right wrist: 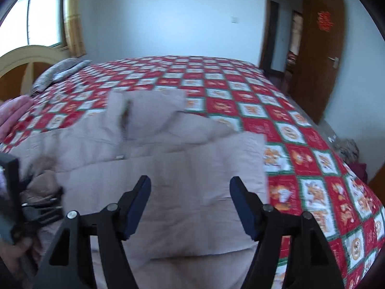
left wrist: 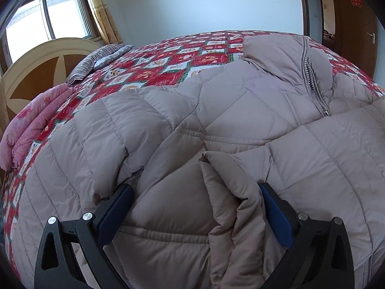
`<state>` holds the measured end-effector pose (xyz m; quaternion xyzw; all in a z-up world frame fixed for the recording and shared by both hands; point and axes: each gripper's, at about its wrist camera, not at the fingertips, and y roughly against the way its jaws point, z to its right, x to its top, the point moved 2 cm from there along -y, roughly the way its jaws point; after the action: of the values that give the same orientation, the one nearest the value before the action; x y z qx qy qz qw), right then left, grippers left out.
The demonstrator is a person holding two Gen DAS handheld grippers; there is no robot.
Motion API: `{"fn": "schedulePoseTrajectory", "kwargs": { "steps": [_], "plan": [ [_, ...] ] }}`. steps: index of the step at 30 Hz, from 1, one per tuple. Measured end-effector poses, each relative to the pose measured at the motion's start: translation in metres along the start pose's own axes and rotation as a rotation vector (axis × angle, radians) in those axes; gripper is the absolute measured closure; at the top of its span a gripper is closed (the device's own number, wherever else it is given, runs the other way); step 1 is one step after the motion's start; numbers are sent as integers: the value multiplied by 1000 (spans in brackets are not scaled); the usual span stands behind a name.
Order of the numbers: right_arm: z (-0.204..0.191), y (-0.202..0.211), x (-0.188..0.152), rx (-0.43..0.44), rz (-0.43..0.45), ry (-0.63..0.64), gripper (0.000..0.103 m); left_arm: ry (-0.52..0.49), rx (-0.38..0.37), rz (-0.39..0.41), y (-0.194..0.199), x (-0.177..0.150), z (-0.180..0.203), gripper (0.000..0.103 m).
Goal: Fold large clothes
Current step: 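Lay the sleeve across the jacket body and open the right tool, then move the left tool to the other sleeve of the jacket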
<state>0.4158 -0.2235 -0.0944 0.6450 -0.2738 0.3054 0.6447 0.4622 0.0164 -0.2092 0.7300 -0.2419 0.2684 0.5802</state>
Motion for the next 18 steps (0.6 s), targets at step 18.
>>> {"fn": "schedulePoseTrajectory", "kwargs": {
  "steps": [18],
  "plan": [
    [-57,-72,-58,50,-110,39,38,12,-15,2,3,-2,-2,1]
  ]
}}
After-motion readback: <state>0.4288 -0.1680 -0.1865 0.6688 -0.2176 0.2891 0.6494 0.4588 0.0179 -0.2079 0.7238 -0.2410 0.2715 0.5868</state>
